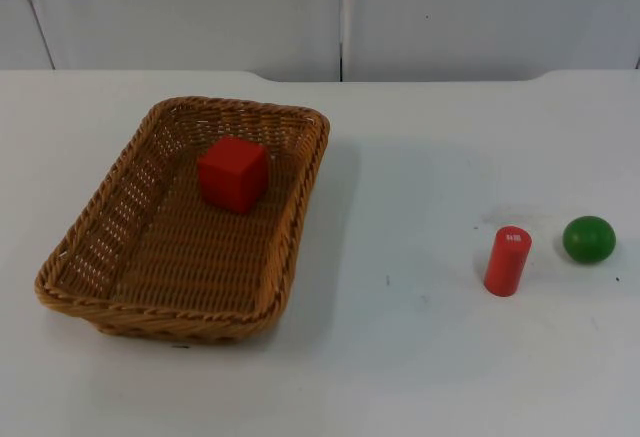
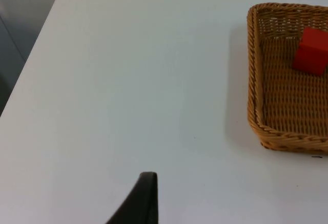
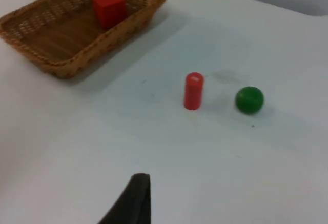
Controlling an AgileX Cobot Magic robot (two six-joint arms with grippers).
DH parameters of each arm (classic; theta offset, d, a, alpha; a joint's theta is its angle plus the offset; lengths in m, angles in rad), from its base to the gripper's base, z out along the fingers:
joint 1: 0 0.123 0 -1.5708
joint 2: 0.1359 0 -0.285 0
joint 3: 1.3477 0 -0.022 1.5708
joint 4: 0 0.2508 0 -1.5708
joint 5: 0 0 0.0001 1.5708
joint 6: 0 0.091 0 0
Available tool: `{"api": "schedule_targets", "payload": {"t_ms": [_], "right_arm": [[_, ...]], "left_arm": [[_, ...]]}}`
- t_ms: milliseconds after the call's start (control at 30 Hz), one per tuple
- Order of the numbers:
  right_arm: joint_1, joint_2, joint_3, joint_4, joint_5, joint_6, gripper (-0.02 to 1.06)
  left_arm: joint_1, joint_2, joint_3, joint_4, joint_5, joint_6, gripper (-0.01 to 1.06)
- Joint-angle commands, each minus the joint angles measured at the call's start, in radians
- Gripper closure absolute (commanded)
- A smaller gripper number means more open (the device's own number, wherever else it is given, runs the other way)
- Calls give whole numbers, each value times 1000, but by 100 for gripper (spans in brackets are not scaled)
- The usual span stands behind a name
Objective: Pick up the basket with the left hand and place the object to the left of the red cylinder into the basket with the right hand.
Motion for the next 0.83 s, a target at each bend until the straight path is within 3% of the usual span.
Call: {"api": "schedule_targets", "payload": {"t_ms": [0, 333, 800], "right_arm": [[-39, -4, 2, -5, -3, -2, -1], [-262, -4, 2, -5, -4, -2, -1], [-464, -4, 2, -5, -4, -2, -1]], "left_arm": [[-3, -3, 5, 0, -11, -2, 0], [-3, -3, 5, 0, -11, -2, 0], [-3, -3, 5, 0, -11, -2, 0]]}}
